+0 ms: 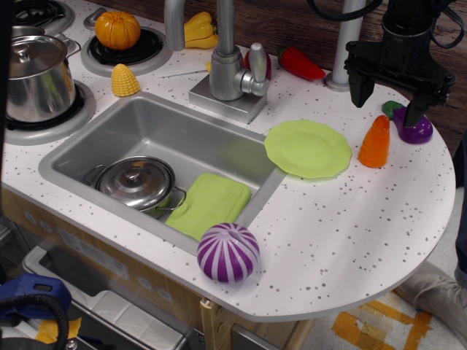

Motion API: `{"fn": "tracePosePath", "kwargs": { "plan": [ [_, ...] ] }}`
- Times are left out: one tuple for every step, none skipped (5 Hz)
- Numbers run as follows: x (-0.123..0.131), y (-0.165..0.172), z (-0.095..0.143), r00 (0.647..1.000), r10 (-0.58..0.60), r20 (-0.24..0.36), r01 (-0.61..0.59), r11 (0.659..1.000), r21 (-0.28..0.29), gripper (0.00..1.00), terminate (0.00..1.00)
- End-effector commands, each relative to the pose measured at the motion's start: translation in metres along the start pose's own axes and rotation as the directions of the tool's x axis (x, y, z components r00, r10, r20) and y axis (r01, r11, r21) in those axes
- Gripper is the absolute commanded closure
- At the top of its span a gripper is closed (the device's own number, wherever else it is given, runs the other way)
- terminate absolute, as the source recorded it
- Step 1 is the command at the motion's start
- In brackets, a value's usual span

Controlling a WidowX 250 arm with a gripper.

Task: Put carrot on plate

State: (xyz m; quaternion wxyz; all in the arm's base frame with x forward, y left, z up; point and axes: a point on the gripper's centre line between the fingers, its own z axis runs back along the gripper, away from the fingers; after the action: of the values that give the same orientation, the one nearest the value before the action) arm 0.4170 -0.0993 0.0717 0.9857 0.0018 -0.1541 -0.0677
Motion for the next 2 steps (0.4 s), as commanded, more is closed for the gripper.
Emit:
{"fn": "tracePosePath", "kwargs": {
  "plan": [
    [0.0, 0.0, 0.0, 1.0, 0.0, 0.0, 0.0, 1.0, 0.0, 0.0, 0.0],
    [-0.004, 0.0033, -0.0098, 1.0, 0.011, 0.007, -0.011, 1.0, -0.02, 0.0, 0.0]
  ]
}}
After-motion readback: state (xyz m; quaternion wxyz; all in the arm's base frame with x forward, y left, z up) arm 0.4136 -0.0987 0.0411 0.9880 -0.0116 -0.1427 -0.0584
